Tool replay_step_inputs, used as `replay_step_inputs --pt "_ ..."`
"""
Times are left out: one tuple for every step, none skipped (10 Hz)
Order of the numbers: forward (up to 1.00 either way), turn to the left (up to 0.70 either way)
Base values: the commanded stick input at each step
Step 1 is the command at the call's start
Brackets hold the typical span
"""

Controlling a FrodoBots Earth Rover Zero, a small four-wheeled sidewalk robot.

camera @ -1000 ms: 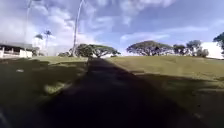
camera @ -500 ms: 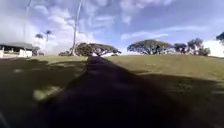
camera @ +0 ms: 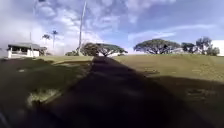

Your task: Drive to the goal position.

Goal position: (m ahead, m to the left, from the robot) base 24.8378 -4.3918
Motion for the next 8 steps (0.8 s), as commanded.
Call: replay_step_inputs --pt "0.70 0.00" --pt "0.70 0.00" --pt "0.70 0.00" --pt "0.70 0.00" --pt "0.70 0.00" --pt "0.70 0.00" --pt "0.70 0.00" --pt "0.70 0.00"
